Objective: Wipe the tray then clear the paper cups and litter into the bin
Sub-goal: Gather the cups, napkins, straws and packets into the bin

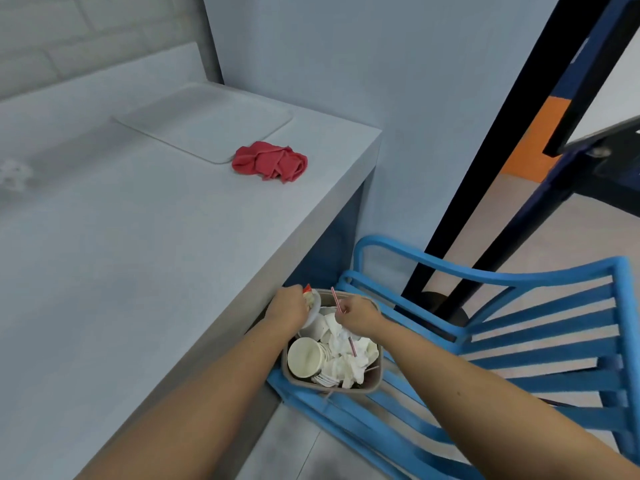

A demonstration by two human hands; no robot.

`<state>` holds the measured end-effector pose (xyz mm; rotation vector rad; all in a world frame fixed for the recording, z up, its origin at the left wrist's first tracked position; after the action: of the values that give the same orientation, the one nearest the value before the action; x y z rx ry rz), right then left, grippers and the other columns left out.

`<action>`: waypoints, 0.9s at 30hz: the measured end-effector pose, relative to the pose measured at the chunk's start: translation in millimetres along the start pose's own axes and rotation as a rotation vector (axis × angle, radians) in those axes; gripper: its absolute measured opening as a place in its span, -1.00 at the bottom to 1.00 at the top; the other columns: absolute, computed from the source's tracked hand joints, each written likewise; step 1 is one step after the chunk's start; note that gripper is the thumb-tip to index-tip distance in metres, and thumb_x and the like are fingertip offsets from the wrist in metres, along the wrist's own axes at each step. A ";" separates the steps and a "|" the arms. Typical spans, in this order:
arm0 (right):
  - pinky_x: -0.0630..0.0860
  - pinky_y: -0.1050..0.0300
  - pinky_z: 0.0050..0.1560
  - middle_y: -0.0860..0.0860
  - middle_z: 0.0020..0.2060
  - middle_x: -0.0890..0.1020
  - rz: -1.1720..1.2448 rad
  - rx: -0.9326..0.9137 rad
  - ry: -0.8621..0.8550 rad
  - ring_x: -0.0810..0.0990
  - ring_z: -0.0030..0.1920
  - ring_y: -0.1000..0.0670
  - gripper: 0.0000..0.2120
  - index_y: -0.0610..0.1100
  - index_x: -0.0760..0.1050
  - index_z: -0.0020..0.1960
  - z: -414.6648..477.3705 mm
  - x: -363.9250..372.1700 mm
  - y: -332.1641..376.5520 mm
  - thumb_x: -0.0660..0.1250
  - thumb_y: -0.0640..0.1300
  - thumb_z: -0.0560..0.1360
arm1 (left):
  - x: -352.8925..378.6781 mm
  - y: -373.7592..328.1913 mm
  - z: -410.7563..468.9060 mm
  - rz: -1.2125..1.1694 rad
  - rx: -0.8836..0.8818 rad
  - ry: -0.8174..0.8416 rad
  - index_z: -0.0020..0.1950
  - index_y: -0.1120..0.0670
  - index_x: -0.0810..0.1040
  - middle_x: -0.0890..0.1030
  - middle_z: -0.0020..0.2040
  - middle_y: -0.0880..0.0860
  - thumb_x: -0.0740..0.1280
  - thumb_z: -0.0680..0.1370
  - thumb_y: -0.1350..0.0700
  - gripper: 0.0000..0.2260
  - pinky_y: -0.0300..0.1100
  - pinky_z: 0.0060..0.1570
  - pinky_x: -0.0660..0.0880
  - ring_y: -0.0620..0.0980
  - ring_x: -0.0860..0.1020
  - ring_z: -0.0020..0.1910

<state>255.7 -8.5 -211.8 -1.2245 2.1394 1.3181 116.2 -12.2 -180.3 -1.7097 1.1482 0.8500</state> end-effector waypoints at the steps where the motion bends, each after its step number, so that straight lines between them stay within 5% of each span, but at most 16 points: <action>1: 0.45 0.23 -0.46 -0.06 -0.27 0.47 -0.002 0.009 0.018 0.45 -0.31 0.01 -0.88 -0.18 0.40 -0.19 1.8 3.7 -2.3 0.16 -0.22 0.52 | 5.3 3.3 3.7 -0.036 -0.016 0.012 0.34 0.16 0.35 0.52 0.24 0.14 0.24 0.57 0.08 -0.64 -0.16 0.16 0.44 0.09 0.50 0.21; 3: 0.54 0.16 -0.25 -0.13 0.00 0.52 -0.065 0.014 0.072 0.53 -0.02 -0.08 -0.86 -0.20 0.44 0.05 3.1 9.0 -5.5 0.17 -0.19 0.54 | 15.1 7.9 7.6 -0.145 -0.037 0.064 0.47 0.14 0.18 0.45 0.33 0.18 0.22 0.59 0.10 -0.52 -0.13 0.23 0.40 0.11 0.46 0.29; 5: 0.49 0.11 0.09 -0.14 0.29 0.46 -0.141 0.005 0.077 0.46 0.26 -0.11 -0.63 -0.23 0.34 0.34 6.0 11.5 -10.6 0.18 -0.15 0.56 | 21.0 9.7 8.4 -0.204 -0.037 0.100 0.53 0.11 0.05 0.40 0.38 0.18 0.23 0.59 0.12 -0.43 -0.12 0.27 0.37 0.11 0.41 0.34; 12: 0.30 0.01 0.37 -0.15 0.41 0.27 -0.224 -0.013 0.050 0.29 0.40 -0.17 -0.52 -0.10 0.24 0.44 10.1 13.2 -10.5 0.22 -0.05 0.55 | 9.9 6.6 6.1 -0.242 0.015 -0.011 0.52 0.12 0.09 0.33 0.44 0.14 0.24 0.58 0.16 -0.45 -0.08 0.36 0.30 0.10 0.33 0.41; 17: 0.38 0.01 0.27 -0.16 0.28 0.38 -0.284 -0.073 -0.004 0.40 0.29 -0.17 -0.62 -0.14 0.33 0.37 11.3 -3.7 6.6 0.19 -0.12 0.57 | -8.1 -3.5 0.7 -0.325 0.064 -0.106 0.48 0.08 0.21 0.39 0.38 0.11 0.24 0.57 0.19 -0.52 -0.03 0.33 0.38 0.08 0.38 0.35; 22: 0.47 0.13 0.02 -0.11 0.08 0.59 -0.287 -0.179 -0.044 0.56 0.05 -0.08 -0.77 -0.22 0.52 0.15 5.1 -28.0 40.8 0.18 -0.21 0.56 | -48.6 -18.5 -17.4 -0.398 0.216 -0.347 0.32 0.10 0.39 0.56 0.10 0.06 0.23 0.58 0.19 -0.69 -0.15 0.10 0.52 0.02 0.55 0.07; 27: 0.41 0.22 -0.31 -0.01 -0.42 0.52 -0.297 -0.287 -0.090 0.48 -0.37 0.03 -0.72 -0.13 0.44 -0.35 -3.9 -70.7 96.7 0.26 -0.10 0.53 | -99.1 -27.6 -33.3 -0.425 0.342 -0.481 0.18 0.14 0.48 0.61 -0.03 0.11 0.20 0.59 0.17 -0.80 -0.16 -0.09 0.51 -0.02 0.53 -0.15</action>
<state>218.0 41.8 -109.8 -1.4930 1.6684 1.5447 110.8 -4.8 -72.6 -1.3008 0.5386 0.6953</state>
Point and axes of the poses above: each hand's wrist, its own z-axis towards the middle knuckle, its own x-axis out of the palm, y = z × x, the point moved 3 cm from there along z, towards the middle knuckle
